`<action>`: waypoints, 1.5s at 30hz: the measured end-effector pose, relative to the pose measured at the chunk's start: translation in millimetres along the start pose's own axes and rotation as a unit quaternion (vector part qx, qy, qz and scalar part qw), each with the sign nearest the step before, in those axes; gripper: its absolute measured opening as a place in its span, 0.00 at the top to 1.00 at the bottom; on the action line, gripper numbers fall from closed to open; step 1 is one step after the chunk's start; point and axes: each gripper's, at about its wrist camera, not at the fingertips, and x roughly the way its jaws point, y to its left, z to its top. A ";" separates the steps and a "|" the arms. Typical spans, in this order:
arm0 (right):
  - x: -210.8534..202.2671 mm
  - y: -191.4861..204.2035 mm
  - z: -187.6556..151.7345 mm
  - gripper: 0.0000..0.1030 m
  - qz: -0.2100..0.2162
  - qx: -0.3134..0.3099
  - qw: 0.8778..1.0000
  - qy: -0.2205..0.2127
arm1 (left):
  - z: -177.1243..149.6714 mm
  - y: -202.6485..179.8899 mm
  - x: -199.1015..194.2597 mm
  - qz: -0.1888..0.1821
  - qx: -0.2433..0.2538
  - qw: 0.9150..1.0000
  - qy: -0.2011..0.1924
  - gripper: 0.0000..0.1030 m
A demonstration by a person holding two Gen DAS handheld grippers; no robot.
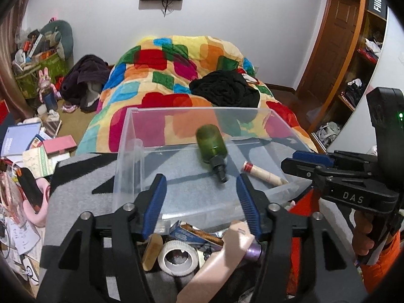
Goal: Organize objects
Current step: 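Carry both items into the clear box and open both tools, then grasp the red packet with the right tool while the left tool grasps the white-capped beige tube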
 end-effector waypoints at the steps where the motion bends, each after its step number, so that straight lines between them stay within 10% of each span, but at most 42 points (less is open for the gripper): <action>1: -3.9 0.7 -0.8 0.62 -0.003 0.000 1.000 -0.005 | -0.5 -1.9 -3.6 0.003 0.005 1.000 -0.004 0.38; 7: -33.4 7.3 -7.6 0.45 -0.019 -0.008 0.999 -0.038 | -9.0 -8.3 -23.8 0.013 0.015 1.000 -0.023 0.15; 13: -61.2 17.7 -30.2 0.25 -0.023 -0.008 0.998 -0.065 | -26.8 -10.2 -41.3 0.024 0.024 0.999 -0.032 0.14; 30: -41.1 46.9 -116.1 0.20 0.022 0.025 0.999 0.004 | -109.6 12.4 -17.6 0.030 0.020 0.998 0.059 0.14; 36: -32.3 57.5 -121.6 0.21 -0.011 0.010 1.000 -0.001 | -117.0 11.4 -17.7 0.059 0.018 0.998 0.026 0.37; 45: -37.2 62.5 -124.8 0.49 -0.018 -0.012 1.000 -0.017 | -122.6 6.5 -25.1 0.040 0.028 0.999 0.013 0.56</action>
